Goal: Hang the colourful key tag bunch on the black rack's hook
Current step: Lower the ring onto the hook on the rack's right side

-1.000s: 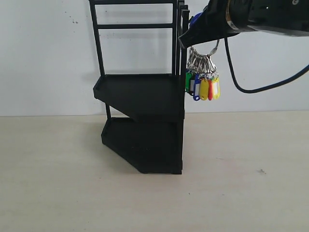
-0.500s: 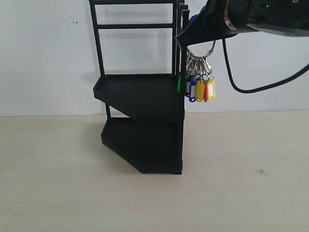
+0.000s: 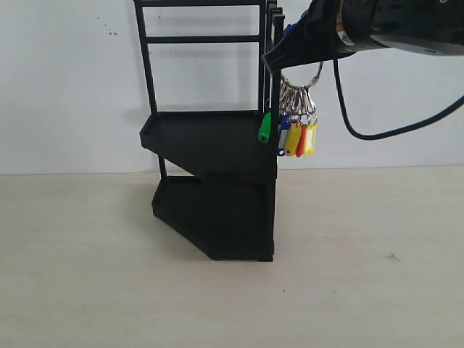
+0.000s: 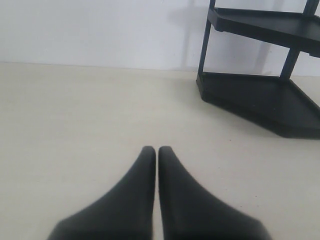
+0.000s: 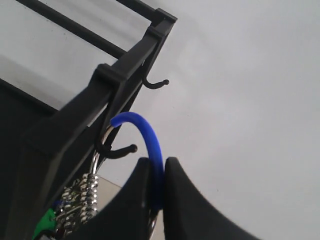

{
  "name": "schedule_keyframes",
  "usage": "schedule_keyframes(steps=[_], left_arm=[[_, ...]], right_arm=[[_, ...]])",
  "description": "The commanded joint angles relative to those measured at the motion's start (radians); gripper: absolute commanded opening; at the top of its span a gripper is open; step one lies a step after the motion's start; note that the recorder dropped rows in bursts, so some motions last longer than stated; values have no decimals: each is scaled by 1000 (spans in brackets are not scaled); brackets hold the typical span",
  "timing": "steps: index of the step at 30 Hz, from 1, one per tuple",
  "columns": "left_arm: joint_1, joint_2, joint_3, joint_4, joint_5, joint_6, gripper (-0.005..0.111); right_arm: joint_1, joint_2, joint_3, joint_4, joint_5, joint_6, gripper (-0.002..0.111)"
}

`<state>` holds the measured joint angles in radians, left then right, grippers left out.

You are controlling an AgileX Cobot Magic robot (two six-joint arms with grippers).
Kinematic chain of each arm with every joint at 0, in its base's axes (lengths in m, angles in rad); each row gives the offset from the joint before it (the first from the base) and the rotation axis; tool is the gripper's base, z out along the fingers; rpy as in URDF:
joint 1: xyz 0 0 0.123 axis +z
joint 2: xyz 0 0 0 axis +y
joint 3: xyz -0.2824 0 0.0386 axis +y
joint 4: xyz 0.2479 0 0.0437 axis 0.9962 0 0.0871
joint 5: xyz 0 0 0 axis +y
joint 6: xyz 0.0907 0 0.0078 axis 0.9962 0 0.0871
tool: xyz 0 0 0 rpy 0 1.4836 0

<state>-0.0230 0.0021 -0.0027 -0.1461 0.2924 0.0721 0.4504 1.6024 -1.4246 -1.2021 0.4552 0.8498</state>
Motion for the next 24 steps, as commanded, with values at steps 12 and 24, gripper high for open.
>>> schedule_keyframes(steps=[12, 24], left_arm=[[2, -2, 3, 5, -3, 3, 4], [2, -2, 3, 5, -3, 3, 4]], right_arm=[[-1, -5, 18, 61, -63, -30, 0], [-1, 20, 20, 114, -112, -41, 0]])
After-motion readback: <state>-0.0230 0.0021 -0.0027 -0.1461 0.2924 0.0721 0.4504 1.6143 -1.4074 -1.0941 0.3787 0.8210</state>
